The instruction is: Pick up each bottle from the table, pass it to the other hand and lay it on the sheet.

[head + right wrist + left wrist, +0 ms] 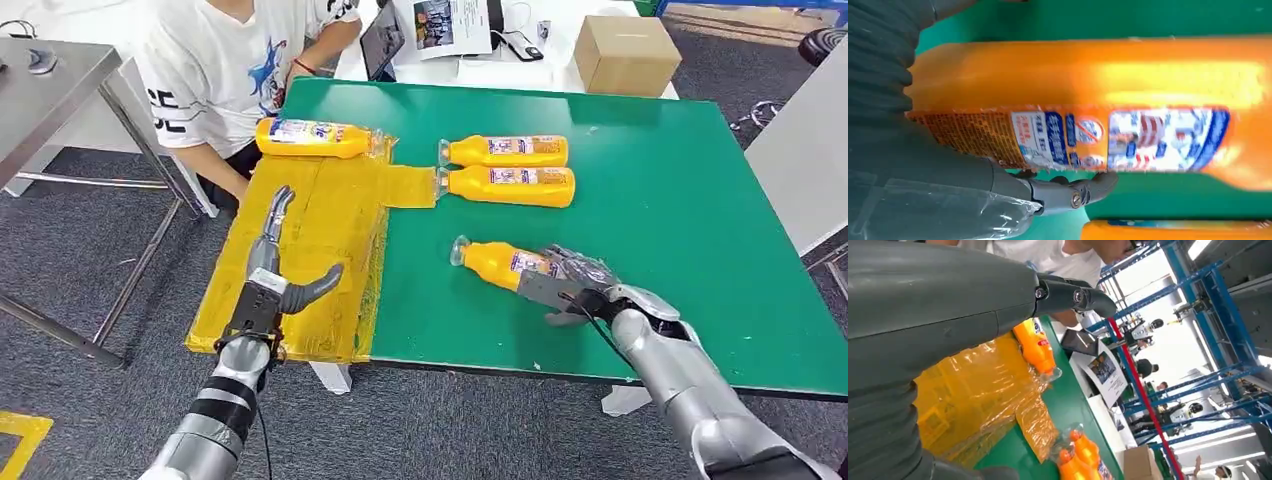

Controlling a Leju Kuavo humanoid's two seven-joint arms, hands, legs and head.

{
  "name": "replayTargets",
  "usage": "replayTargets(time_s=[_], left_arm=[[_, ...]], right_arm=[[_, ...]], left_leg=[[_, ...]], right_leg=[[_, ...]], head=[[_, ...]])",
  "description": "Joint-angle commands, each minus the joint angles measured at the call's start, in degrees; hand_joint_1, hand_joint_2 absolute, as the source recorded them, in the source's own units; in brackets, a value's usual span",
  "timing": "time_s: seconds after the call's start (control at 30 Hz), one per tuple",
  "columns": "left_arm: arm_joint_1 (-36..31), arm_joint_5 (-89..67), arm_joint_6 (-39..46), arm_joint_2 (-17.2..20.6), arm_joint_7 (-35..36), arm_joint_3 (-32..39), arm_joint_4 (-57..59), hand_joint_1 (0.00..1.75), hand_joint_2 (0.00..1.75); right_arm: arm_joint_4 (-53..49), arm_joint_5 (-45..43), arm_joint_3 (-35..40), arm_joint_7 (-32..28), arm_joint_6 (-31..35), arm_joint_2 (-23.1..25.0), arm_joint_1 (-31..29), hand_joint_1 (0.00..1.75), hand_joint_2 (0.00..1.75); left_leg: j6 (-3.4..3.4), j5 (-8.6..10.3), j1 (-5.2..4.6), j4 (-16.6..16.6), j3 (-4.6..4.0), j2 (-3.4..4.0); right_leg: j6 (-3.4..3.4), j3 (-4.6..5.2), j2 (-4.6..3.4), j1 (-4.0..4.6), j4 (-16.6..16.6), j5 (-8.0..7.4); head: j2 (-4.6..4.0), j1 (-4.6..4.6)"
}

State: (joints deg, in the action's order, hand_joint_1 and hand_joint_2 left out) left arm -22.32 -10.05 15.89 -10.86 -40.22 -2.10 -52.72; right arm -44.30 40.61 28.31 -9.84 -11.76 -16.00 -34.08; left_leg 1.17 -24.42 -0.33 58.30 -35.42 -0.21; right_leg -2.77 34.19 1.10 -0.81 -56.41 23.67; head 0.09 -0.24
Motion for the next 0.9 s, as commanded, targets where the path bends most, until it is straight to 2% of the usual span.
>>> replayTargets(time_s=[0.03,0.13,0.2,0.47,0.5,0.57,0.6,0.63,0.67,0.73,0.9], left_arm=[[-3.1,0.2,-0.3,-0.5,0.2,-0.7,5.8,0.0,1.75],[-3.1,0.2,-0.3,-0.5,0.2,-0.7,5.8,0.0,1.75],[-3.2,0.2,-0.6,-0.5,0.2,-0.8,5.9,0.0,1.75],[-2.9,0.0,-0.4,-1.0,0.2,-0.9,6.0,0.0,1.75],[-2.8,0.0,-0.4,-1.1,0.2,-0.9,5.9,0.0,1.75],[-2.2,0.3,-0.1,-1.2,0.2,-0.2,4.6,0.0,1.75],[-1.5,0.8,-0.3,-1.4,0.2,0.7,3.7,0.0,1.75],[-0.9,0.9,-0.8,-1.4,0.2,1.2,3.0,0.0,1.75],[-0.5,0.6,-1.1,-1.5,0.2,1.4,2.6,0.0,1.75],[-0.5,0.5,-1.2,-1.5,0.2,1.5,2.6,0.0,1.75],[-0.7,0.4,-1.2,-1.6,0.2,1.7,2.7,0.0,1.75]], right_arm=[[5.9,-0.5,6.5,0.4,-0.5,0.2,1.0,1.54,1.75],[5.9,-0.5,6.5,0.4,-0.5,0.2,1.0,1.54,1.75],[6.1,-0.4,6.8,0.5,-0.5,0.1,0.9,1.75,1.75],[6.8,0.1,7.3,1.1,3.9,1.5,2.5,1.75,1.75],[6.0,-0.9,6.0,0.6,6.1,2.1,3.0,1.75,1.75],[1.7,-6.2,-1.7,-3.5,13.4,5.8,6.2,1.75,1.75],[-4.1,-6.9,-7.3,-5.6,21.7,9.4,9.0,1.75,1.75],[-8.3,-6.0,-8.6,-4.8,23.4,10.9,10.2,1.75,1.75],[-11.5,-4.9,-8.8,-2.4,22.2,11.3,10.9,1.75,1.75],[-12.2,-4.8,-9.0,-2.1,21.7,11.2,11.0,1.75,1.75],[-11.6,-4.8,-9.6,-2.4,21.4,10.8,11.1,1.75,1.75]], left_leg=[[-0.13,-0.03,0.12,-0.1,0.32,-0.1],[-0.09,-0.01,0.1,-0.1,0.24,-0.08],[-0.09,-0.02,0.1,-0.1,0.25,-0.05],[-0.13,0.0,0.16,-0.2,0.55,-0.04],[-0.13,-0.01,0.17,-0.1,0.55,-0.01],[-0.13,-0.01,0.17,-0.2,0.58,0.07],[-0.14,0.0,0.16,-0.2,0.62,0.1],[-0.12,-0.04,0.17,-0.1,0.56,0.24],[-0.17,-0.06,0.19,-0.2,0.63,0.4],[-0.16,-0.12,0.14,-0.1,0.51,0.53],[-0.09,-0.07,0.06,0.0,0.21,0.17]], right_leg=[[0.14,-0.38,0.02,0.12,0.2,0.03],[0.1,-0.27,0.04,0.09,0.1,0.02],[0.09,-0.27,0.02,0.1,0.1,0.02],[0.14,-0.56,0.01,0.15,0.2,-0.01],[0.14,-0.56,-0.03,0.16,0.2,-0.02],[0.14,-0.54,-0.08,0.15,0.2,-0.03],[0.16,-0.57,-0.11,0.15,0.3,-0.04],[0.14,-0.5,-0.2,0.16,0.2,-0.04],[0.21,-0.51,-0.38,0.18,0.2,-0.07],[0.19,-0.36,-0.5,0.13,0.1,-0.04],[0.1,-0.1,-0.12,0.05,0.0,0.05]], head=[[0.0,0.0],[0.0,0.0],[0.0,0.0],[0.0,0.0],[0.0,0.0],[0.0,0.0],[0.0,0.0],[0.0,0.02],[0.0,0.0],[0.0,0.04],[0.0,-0.02]])
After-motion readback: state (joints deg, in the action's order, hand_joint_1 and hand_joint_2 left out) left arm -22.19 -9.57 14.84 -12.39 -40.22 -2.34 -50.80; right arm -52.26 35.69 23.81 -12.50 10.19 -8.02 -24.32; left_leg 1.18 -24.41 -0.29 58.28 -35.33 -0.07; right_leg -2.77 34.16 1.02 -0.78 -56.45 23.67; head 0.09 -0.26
